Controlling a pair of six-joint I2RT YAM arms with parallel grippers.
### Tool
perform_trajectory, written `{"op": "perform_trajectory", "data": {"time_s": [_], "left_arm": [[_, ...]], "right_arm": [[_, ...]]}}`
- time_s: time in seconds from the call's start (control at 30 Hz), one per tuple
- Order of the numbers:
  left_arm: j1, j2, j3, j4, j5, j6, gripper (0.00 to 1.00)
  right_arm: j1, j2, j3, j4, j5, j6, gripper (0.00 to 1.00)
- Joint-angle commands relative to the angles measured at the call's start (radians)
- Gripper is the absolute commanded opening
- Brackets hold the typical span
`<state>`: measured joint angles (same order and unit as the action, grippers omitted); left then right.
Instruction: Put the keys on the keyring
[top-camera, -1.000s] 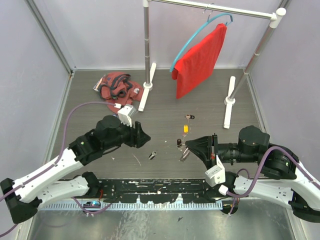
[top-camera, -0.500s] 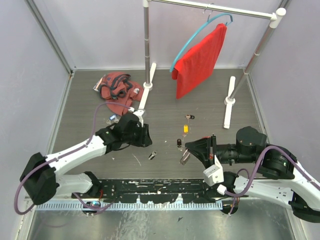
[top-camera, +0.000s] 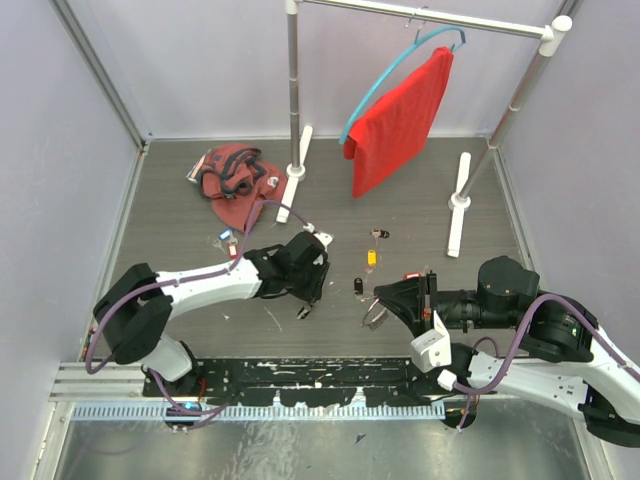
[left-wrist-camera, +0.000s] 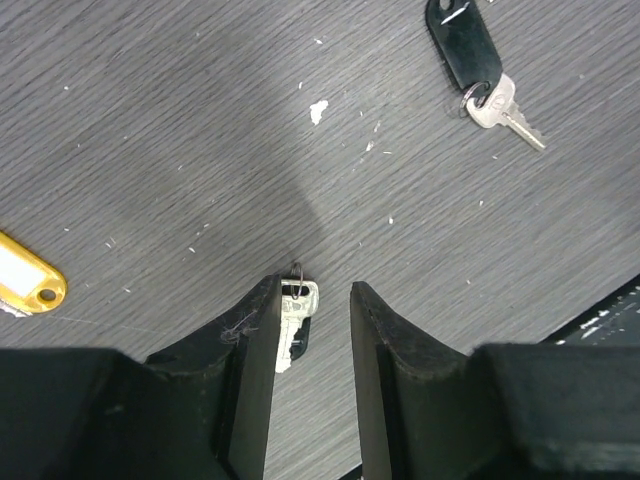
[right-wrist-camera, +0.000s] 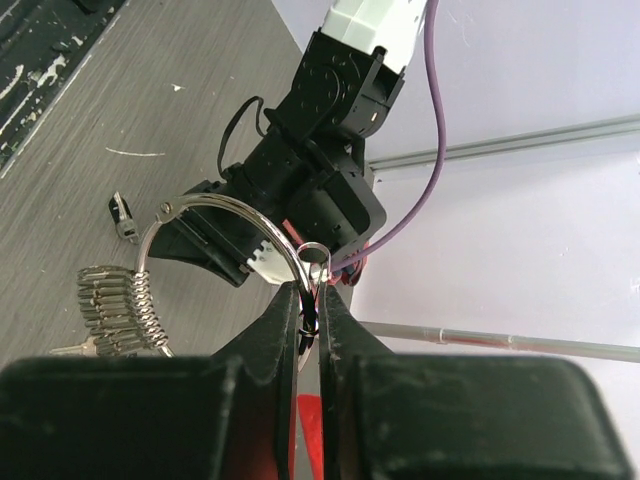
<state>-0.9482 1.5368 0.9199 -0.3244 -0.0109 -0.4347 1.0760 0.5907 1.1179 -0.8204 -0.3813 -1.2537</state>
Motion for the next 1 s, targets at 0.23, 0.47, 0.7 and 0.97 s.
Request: {"op": "perform_trajectory", "data": {"time_s": [0.23, 0.47, 0.7, 0.97], "left_arm": [[-0.055, 0.101, 0.091, -0.102, -0.096, 0.057, 0.34], [-0.059, 0.118, 0.094, -0.11, -0.106, 0.063, 0.3], [-0.06, 0.133, 0.093, -0.106, -0.115, 0.069, 0.28], [-0.061, 0.157, 0.109, -0.096, -0.095, 0.073, 0.18]], "right_arm": [[0.001, -0.001, 0.004, 0.047, 0.008, 0.011, 0.01], [0.001, 0.0, 0.006, 0.045, 0.003, 0.01, 0.01], [0.002, 0.006, 0.009, 0.044, -0.004, 0.005, 0.01], [0.0, 0.008, 0.016, 0.038, -0.001, 0.002, 0.01]]}}
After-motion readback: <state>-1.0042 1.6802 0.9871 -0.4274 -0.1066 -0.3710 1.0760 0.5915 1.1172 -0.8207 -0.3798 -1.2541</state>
